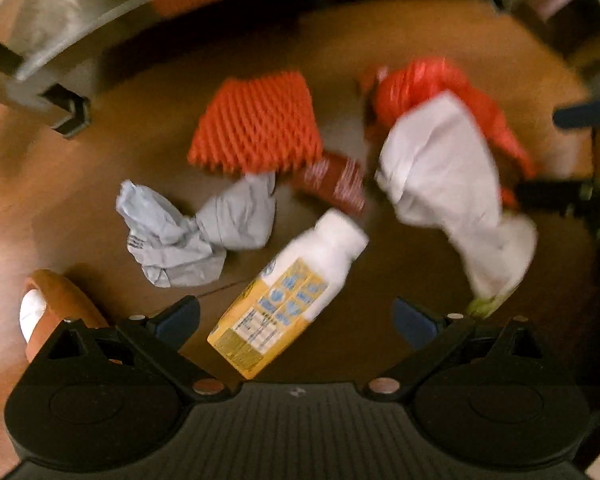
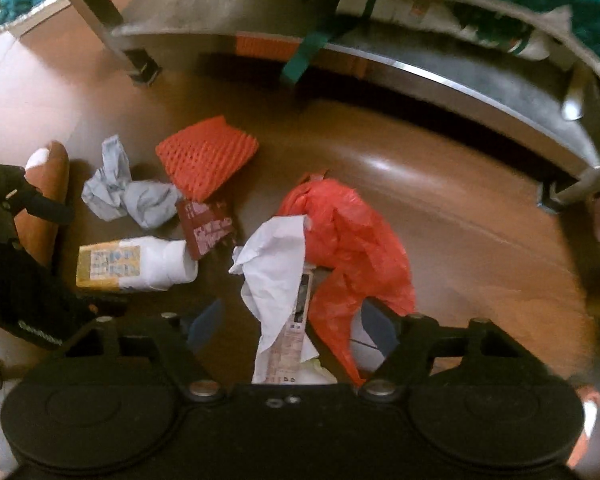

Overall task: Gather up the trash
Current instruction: 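Grasp white milk carton with left tool while right tool grasps white tissue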

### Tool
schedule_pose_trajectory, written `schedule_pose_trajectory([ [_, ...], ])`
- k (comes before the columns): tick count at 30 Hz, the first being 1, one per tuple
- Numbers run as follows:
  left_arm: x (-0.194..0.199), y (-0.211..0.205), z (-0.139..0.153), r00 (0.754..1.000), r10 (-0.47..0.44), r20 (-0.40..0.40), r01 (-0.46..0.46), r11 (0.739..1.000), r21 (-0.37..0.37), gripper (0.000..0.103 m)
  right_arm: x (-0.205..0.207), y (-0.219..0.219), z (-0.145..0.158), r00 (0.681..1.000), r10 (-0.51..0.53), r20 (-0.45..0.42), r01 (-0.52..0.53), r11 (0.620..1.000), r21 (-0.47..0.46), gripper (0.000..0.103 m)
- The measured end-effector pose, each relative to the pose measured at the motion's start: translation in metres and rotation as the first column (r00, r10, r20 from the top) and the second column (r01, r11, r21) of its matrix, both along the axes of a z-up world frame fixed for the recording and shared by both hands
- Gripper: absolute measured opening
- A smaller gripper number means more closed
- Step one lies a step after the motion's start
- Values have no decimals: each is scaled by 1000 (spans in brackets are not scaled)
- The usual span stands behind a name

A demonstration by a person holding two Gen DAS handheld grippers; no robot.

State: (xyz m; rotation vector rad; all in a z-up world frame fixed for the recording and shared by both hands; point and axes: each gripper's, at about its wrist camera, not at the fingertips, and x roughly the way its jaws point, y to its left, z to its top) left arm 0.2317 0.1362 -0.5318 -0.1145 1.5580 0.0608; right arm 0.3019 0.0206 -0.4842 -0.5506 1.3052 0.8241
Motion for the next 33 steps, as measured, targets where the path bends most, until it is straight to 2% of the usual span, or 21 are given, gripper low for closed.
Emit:
schedule_pose_trajectory([
  [6,-2,-8,-36,995,-74,-60,75,997,19,101,2,11,-25,1000,17,-7,-17,1000,-6,61],
  [9,-5,-14,-44,993,-109,-51,112,992,52,95,4,15,-36,1000,21,-11,-21,1000,-15,57],
  [12,-7,-19,-49,991,-132,-36,134,989,64,90,5,16,-45,1000,21,-22,-21,999,-25,48],
  [15,-8,-21,-56,990,-138,-40,140,988,69,75,3,19,-50,999,26,-31,-27,999,-27,39],
  [16,-10,-22,-56,990,-137,-44,139,988,65,66,2,19,-52,999,27,-31,-28,999,-29,36],
  [17,-10,-22,-58,989,-138,-48,140,988,59,63,1,20,-52,999,28,-31,-29,999,-31,32],
  [21,-12,-24,-61,989,-141,-37,143,989,47,60,0,23,-54,999,26,-29,-27,999,-42,16],
  [23,-12,-25,-60,990,-139,-32,140,990,34,58,-1,23,-54,999,18,-27,-19,999,-47,2],
  [24,-12,-25,-59,991,-133,-31,134,991,28,57,-1,23,-54,1000,8,-30,-10,999,-48,0],
  [28,-9,-27,-51,994,-106,-25,107,994,37,54,0,16,-46,997,-50,-50,49,999,-19,0],
  [33,-9,-18,-33,1000,-1,-27,1,1000,16,51,-2,8,-25,994,-88,-58,88,996,3,0],
])
